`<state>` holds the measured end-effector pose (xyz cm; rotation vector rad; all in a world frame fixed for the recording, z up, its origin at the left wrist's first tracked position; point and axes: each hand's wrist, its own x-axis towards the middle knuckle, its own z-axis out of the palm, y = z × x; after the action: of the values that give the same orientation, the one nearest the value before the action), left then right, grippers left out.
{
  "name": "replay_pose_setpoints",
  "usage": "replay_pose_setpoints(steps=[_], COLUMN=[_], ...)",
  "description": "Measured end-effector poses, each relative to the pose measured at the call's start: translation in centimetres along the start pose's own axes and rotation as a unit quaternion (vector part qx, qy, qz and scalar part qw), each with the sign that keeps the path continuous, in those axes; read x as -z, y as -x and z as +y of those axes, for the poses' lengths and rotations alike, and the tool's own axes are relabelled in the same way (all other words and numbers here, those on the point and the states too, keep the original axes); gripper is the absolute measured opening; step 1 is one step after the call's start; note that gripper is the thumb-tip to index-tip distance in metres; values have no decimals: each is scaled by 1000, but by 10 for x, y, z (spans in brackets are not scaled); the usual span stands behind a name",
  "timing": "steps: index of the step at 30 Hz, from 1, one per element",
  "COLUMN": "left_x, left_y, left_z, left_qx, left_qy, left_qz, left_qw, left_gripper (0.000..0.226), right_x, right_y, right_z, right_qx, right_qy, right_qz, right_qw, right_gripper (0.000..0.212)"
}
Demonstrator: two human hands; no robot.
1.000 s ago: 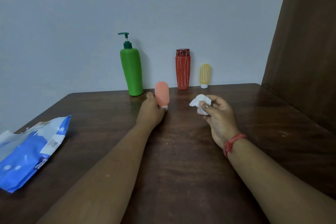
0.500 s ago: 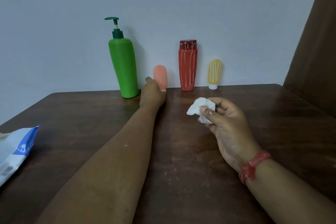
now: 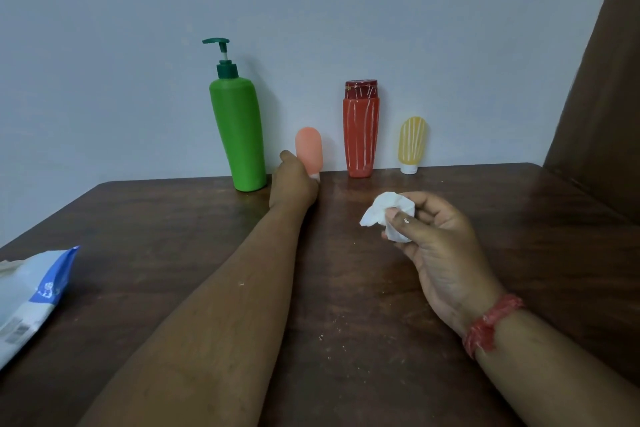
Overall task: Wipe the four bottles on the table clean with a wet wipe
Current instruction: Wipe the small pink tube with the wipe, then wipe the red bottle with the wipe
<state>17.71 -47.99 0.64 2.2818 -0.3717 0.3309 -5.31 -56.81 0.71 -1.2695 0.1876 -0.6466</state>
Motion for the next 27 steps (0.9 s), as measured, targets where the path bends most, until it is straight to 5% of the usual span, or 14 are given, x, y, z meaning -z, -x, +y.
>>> replay_pose_setpoints(steps=[6, 11, 14, 19, 27], left_x=[4, -10, -7, 3, -3], left_y=[31, 50, 49, 41, 19], left_z=[13, 38, 40, 24, 11], left_qx=[-54, -78, -37, 51, 82], left_qy=[-35, -43, -20, 30, -45], left_qz=[95, 37, 69, 127, 39], left_qw=[993, 995, 997, 990, 995], left_gripper=[41, 30, 22, 46, 70], right_x=[0, 2, 3, 3, 3], right_y=[-1, -1, -2, -2, -1], right_z=[-1, -3, -1, -1, 0], right_qx=[-4, -13, -15, -15, -13], right_qy=[-17, -38, -39, -33, -22], right_qz=[18, 44, 50, 49, 43], right_qw=[1000, 998, 998, 998, 999], right_gripper=[14, 13, 13, 13, 13])
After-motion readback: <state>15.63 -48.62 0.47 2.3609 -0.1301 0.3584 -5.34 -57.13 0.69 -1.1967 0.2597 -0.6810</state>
